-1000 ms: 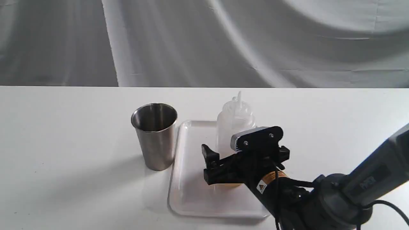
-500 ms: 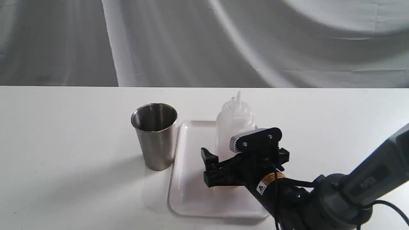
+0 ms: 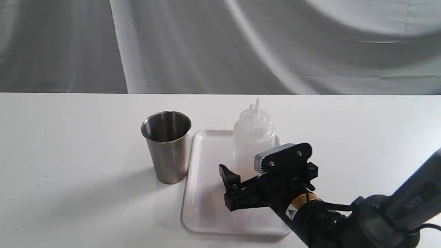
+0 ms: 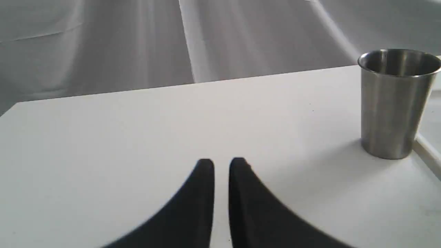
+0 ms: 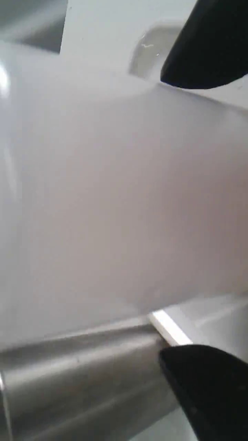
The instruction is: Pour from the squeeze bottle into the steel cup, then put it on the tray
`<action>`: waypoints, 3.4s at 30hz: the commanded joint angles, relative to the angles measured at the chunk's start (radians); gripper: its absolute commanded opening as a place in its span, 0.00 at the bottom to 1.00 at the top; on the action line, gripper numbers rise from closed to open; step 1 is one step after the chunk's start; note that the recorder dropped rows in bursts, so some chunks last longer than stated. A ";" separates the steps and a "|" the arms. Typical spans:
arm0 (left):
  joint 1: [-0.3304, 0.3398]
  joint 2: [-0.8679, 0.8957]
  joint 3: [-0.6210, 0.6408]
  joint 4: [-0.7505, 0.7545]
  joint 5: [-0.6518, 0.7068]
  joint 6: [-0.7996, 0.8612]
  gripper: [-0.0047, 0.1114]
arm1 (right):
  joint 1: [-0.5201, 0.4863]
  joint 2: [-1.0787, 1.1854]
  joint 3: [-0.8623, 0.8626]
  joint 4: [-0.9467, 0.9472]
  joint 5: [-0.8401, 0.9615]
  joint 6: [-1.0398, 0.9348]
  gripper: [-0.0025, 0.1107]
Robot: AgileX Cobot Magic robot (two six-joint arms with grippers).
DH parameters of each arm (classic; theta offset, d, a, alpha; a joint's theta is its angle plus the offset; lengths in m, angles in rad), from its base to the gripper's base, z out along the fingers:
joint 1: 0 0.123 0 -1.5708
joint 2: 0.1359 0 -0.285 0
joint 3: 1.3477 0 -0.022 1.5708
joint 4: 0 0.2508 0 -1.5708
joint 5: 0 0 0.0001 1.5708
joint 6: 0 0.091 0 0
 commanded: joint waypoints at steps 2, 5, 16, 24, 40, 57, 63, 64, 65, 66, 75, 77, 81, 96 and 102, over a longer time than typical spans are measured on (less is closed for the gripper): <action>-0.004 -0.005 0.004 0.002 -0.007 -0.002 0.11 | -0.001 -0.053 0.043 -0.031 -0.016 0.001 0.95; -0.004 -0.005 0.004 0.002 -0.007 -0.002 0.11 | -0.001 -0.080 0.074 -0.033 -0.012 0.001 0.95; -0.004 -0.005 0.004 0.002 -0.007 -0.002 0.11 | -0.001 -0.215 0.224 -0.040 -0.008 0.001 0.95; -0.004 -0.005 0.004 0.002 -0.007 -0.002 0.11 | -0.001 -0.382 0.376 -0.040 -0.008 0.001 0.95; -0.004 -0.005 0.004 0.002 -0.007 -0.002 0.11 | -0.001 -0.858 0.656 -0.257 -0.002 0.129 0.95; -0.004 -0.005 0.004 0.002 -0.007 -0.002 0.11 | -0.001 -1.172 0.678 -0.549 0.206 0.393 0.95; -0.004 -0.005 0.004 0.002 -0.007 -0.002 0.11 | -0.001 -1.305 0.716 -0.465 0.217 0.393 0.95; -0.004 -0.005 0.004 0.002 -0.007 -0.002 0.11 | -0.001 -1.329 0.716 -0.463 0.235 0.393 0.95; -0.004 -0.005 0.004 0.002 -0.007 -0.002 0.11 | -0.001 -1.348 0.716 -0.466 0.256 0.393 0.95; -0.004 -0.005 0.004 0.002 -0.007 -0.002 0.11 | -0.001 -1.373 0.716 -0.470 0.288 0.393 0.95; -0.004 -0.005 0.004 0.002 -0.007 -0.002 0.11 | -0.001 -1.606 0.716 -0.372 0.494 0.355 0.95; -0.004 -0.005 0.004 0.002 -0.007 -0.002 0.11 | -0.001 -1.662 0.716 -0.368 0.557 0.341 0.95; -0.004 -0.005 0.004 0.002 -0.007 -0.002 0.11 | -0.001 -1.790 0.716 -0.294 0.735 0.282 0.95; -0.004 -0.005 0.004 0.002 -0.007 -0.002 0.11 | -0.001 -2.144 0.716 -0.244 1.015 0.184 0.95; -0.004 -0.005 0.004 0.002 -0.007 -0.002 0.11 | -0.001 -2.144 0.716 -0.249 1.039 0.184 0.95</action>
